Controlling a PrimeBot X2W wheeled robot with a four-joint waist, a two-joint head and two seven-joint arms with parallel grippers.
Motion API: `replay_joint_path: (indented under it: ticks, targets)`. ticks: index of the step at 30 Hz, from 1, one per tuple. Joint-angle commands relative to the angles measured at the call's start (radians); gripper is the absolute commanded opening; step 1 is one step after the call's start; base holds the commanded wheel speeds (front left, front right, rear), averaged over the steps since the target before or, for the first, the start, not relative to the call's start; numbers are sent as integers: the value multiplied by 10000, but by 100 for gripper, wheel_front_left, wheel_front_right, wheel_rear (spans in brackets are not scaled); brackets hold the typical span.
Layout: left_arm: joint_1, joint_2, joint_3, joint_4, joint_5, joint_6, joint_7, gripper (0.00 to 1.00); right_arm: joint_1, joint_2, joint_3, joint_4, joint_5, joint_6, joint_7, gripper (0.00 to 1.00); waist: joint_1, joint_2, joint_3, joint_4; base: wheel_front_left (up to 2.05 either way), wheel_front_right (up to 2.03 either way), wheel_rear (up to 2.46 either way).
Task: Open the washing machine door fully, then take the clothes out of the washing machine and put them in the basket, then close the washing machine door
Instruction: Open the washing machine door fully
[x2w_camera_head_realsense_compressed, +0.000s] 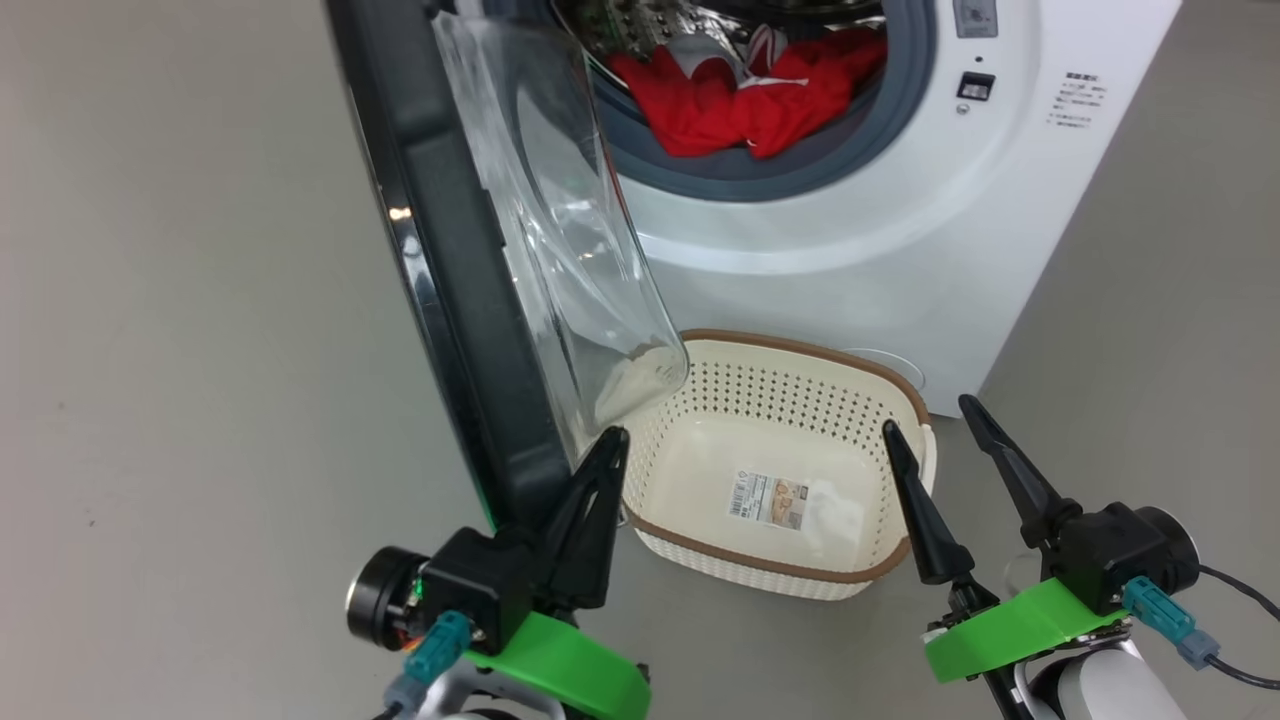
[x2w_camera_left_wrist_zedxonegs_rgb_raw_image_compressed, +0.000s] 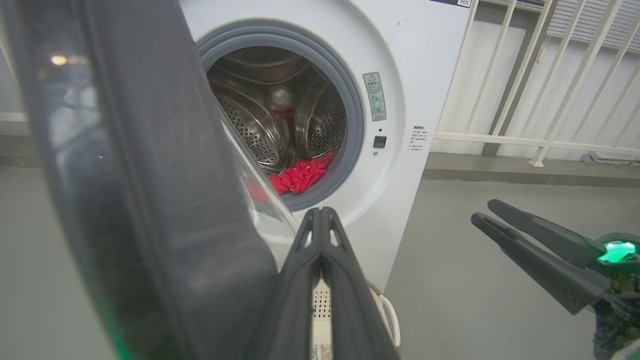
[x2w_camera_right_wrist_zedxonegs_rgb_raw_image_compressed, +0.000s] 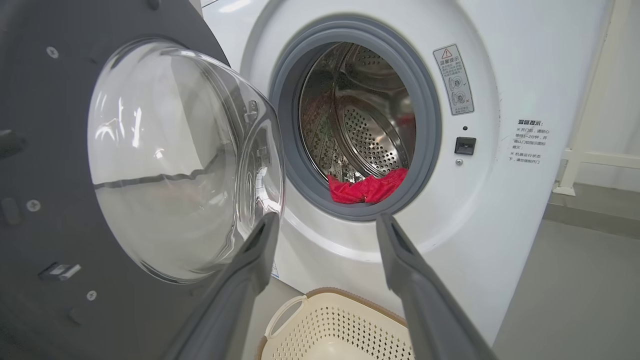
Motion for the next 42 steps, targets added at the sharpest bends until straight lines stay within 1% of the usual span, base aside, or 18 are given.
replay_joint_path:
  ticks: [1, 5, 12, 27, 42]
  targets:
    - [56, 337, 625, -64, -145, 239, -10, 0, -200, 16, 269, -192, 92, 35, -63, 100, 0, -1, -99, 158, 0, 0, 0]
    - [146, 425, 782, -90, -193, 348, -58, 0, -174, 16, 285, -186, 79, 35, -63, 100, 0, -1, -134, 294, 0, 0, 0]
    - [386, 689, 1361, -149, -241, 808, -257, 0, -113, 16, 322, -133, 29, 35, -63, 100, 0, -1, -174, 561, 0, 0, 0]
    - [606, 1202, 2901, 389, -750, 1468, -992, 0, -75, 16, 489, -39, -120, 35, -63, 100, 0, -1, -94, 948, 0, 0, 0]
    - [-45, 1379, 4103, 1516, -1315, 1585, -1789, 0, -194, 16, 654, 10, -462, 35, -63, 100, 0, -1, 348, 1352, 0, 0, 0]
